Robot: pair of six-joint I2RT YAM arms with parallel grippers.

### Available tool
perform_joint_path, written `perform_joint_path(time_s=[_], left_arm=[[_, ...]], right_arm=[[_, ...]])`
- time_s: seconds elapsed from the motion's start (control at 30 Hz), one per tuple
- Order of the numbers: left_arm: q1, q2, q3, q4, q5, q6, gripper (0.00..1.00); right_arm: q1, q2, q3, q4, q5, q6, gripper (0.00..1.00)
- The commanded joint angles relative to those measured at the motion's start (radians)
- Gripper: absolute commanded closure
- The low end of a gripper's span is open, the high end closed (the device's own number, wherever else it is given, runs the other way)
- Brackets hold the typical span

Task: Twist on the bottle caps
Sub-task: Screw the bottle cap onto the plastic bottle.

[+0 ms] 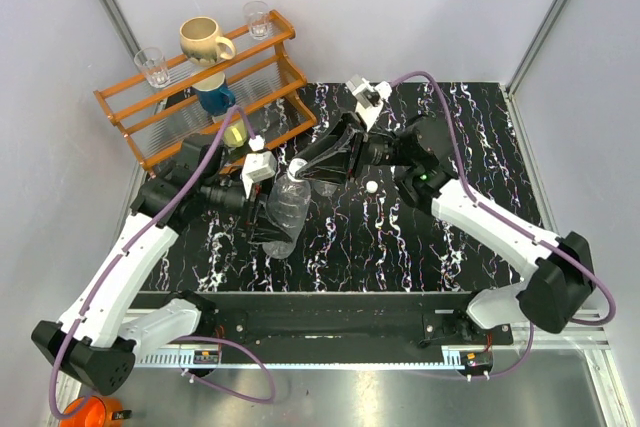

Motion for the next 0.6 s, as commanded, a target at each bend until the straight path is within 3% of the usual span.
perform_joint_path(time_s=[0.0,0.07,0.37,0.57], left_arm=[[0.008,-0.014,0.032,0.079,-0.278,0.014,1.00],[0.008,-0.017,0.031,0.090,-0.323,0.003,1.00],[0.008,-0.017,0.042,0.125,-0.426,-0.031,1.00],[0.008,-0.019,0.051,0.130,-0.442,-0.046,1.00]], right_arm=[[0.028,-0.094,-0.023,-0.329,0.093,-0.159,0.96],[0.035,-0.106,-0.025,-0.414,0.143,-0.184,1.00],[0.132,-0.100,0.040,-0.682,0.344,-0.294,1.00],[0.175,-0.071,0.054,-0.763,0.542,-0.262,1.00]])
